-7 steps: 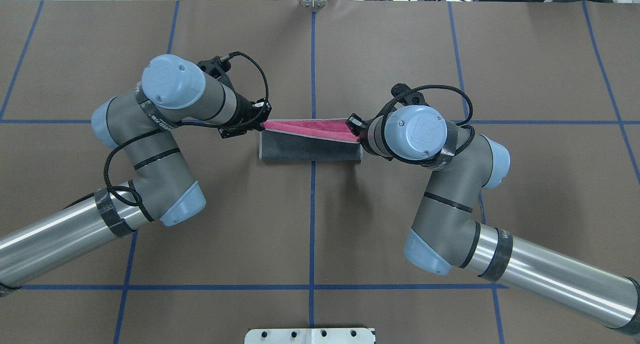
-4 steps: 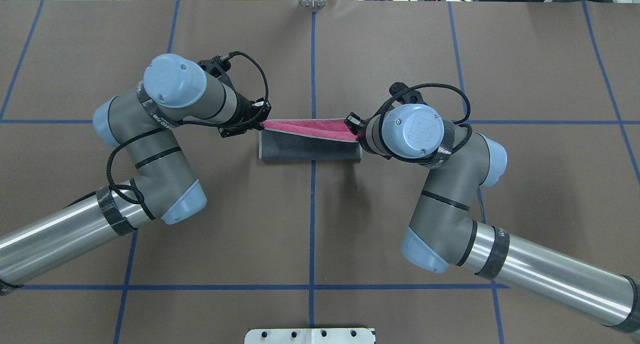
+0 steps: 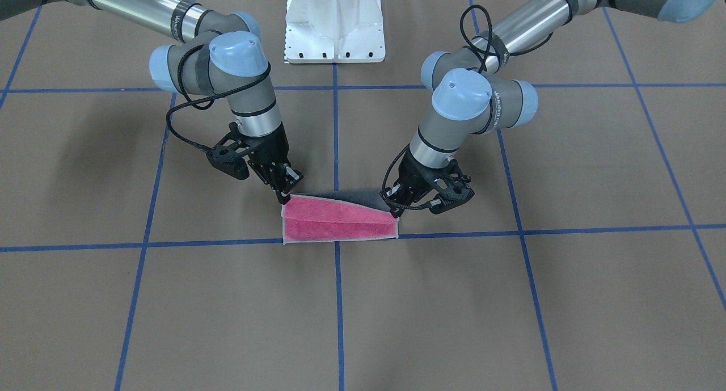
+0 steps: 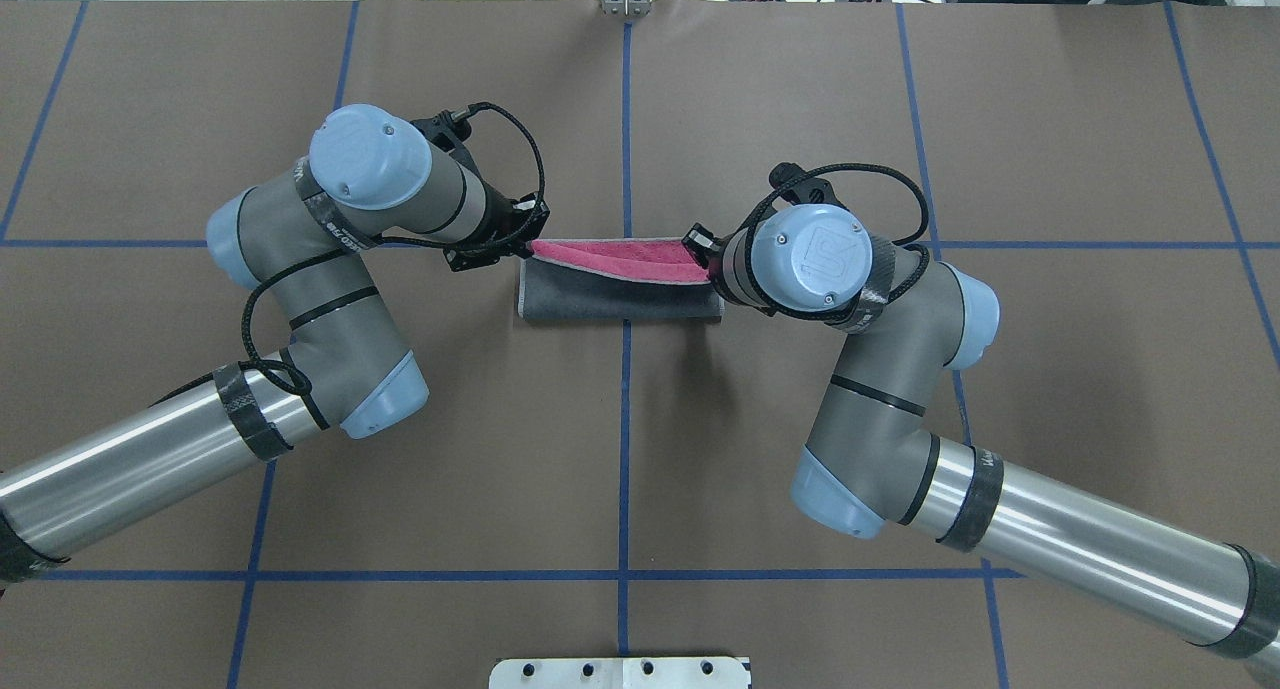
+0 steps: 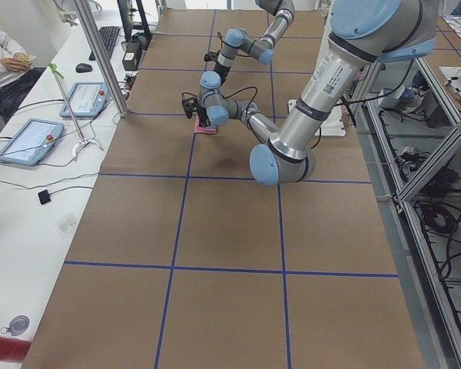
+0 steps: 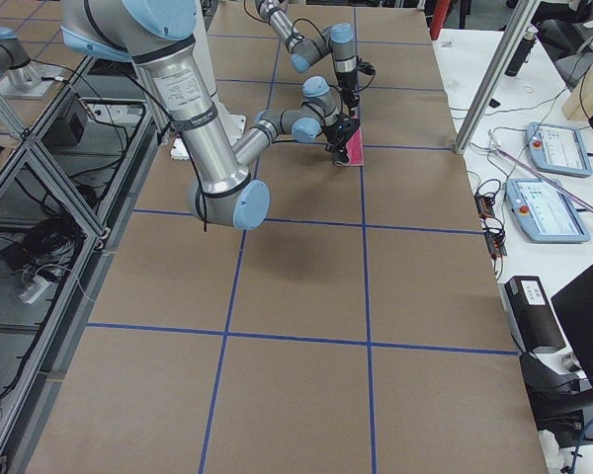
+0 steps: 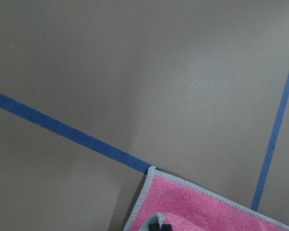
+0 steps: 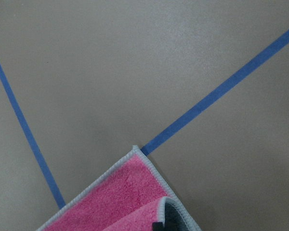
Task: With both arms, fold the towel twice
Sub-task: 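Lay the held edge down over the far edge with both grippers, then release the towel and raise both grippers away from it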
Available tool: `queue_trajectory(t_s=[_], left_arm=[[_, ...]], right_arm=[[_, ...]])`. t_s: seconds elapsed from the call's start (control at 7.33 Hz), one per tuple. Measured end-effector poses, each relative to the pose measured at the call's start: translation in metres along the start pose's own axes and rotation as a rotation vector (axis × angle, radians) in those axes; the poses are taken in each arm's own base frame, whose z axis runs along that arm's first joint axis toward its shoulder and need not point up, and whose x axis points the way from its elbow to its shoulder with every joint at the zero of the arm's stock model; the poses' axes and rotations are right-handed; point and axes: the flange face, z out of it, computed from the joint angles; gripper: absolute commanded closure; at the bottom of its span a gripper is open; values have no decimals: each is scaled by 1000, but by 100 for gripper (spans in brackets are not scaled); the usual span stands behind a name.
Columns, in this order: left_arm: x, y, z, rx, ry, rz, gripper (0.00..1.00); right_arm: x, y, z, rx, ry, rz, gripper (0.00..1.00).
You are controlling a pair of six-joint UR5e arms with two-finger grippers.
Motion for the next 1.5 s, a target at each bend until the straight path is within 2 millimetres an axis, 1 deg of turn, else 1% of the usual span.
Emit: queue_trajectory(t_s=[0.14, 0.27, 0.41, 0.55, 0.68, 0.82, 0.95, 1.09, 1.23, 1.36, 1.5], left_arm=[[3, -4, 1, 5, -1, -4, 52], [5, -10, 1, 12, -4, -10, 46], [7, -20, 1, 24, -8, -19, 45], [10, -32, -1, 37, -8, -28, 45], [13, -44, -6, 51, -6, -38, 44], [15, -54, -10, 62, -3, -45, 42], [16, -59, -13, 68, 0, -50, 41], [16, -61, -14, 70, 1, -51, 37], [17, -62, -15, 69, 2, -51, 29], [18, -60, -16, 66, 6, -40, 10], [20, -57, -16, 62, 9, -13, 0]], right_arm=[[-1, -4, 0, 4, 0, -2, 100], [-1, -10, 1, 10, 3, 0, 89], [-2, -17, 3, 17, 6, 3, 59], [-5, -25, 3, 25, 6, 3, 11], [-11, -35, 6, 33, 12, -3, 0], [-19, -44, 14, 37, 25, -9, 0], [-29, -52, 18, 42, 31, -8, 0], [-36, -60, 18, 41, 32, -4, 0], [-41, -68, 15, 35, 31, -2, 0], [-43, -75, 13, 30, 31, -14, 0], [-44, -83, 11, 23, 33, -42, 0]])
